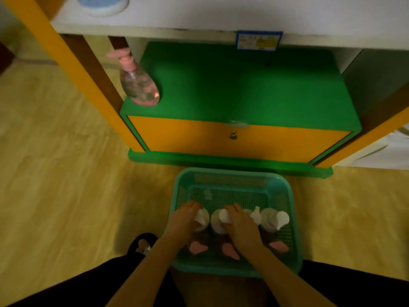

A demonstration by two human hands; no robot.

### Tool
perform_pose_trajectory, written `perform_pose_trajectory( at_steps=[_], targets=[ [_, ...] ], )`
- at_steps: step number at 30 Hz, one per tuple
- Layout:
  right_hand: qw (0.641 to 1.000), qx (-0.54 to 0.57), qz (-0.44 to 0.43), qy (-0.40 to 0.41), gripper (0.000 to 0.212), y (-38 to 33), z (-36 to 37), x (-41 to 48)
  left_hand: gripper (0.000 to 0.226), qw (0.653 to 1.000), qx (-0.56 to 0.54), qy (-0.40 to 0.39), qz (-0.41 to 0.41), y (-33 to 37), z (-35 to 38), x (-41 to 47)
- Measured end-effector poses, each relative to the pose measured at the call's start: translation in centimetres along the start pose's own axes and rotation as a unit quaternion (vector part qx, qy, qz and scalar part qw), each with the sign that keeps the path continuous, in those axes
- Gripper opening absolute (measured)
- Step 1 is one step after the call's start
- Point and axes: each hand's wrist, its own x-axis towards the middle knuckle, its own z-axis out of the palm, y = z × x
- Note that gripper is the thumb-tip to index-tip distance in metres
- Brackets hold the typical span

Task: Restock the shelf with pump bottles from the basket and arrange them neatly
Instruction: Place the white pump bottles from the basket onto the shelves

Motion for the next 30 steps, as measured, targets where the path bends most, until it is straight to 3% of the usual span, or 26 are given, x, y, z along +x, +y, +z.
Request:
perform_pose_trajectory(
  at_steps=[3,7,13,18,23,30],
  targets=[
    [0.994,0.099,-0.007,0.051,0.033,-1.4,-3.8,-0.5,0.043,0.996,-0.073,0.040,0.004,1.2,-4.1,-0.7],
    [0.983,0.134,-0.057,0.112,0.036,-4.6,-11.1,-2.1,0.041,0.978,-0.179,0.097,0.055,4.4,-10.6,-2.3],
    [0.952,0.202,-0.123,0.196,0.035,-10.5,-22.6,-5.4,0.037,0.911,-0.324,0.232,0.103,9.9,-21.1,-6.9],
    [0.918,0.191,-0.191,0.289,0.027,-15.4,-30.2,-7.3,0.040,0.870,-0.339,0.327,0.144,13.8,-28.2,-10.2],
    [0.908,0.215,-0.239,0.269,0.018,-20.8,-36.0,-7.5,0.040,0.847,-0.320,0.387,0.175,16.0,-33.2,-12.9],
    [0.896,0.268,-0.269,0.229,0.021,-26.5,-38.6,-0.9,0.035,0.836,-0.344,0.389,0.176,15.7,-36.2,-14.2]
  ],
)
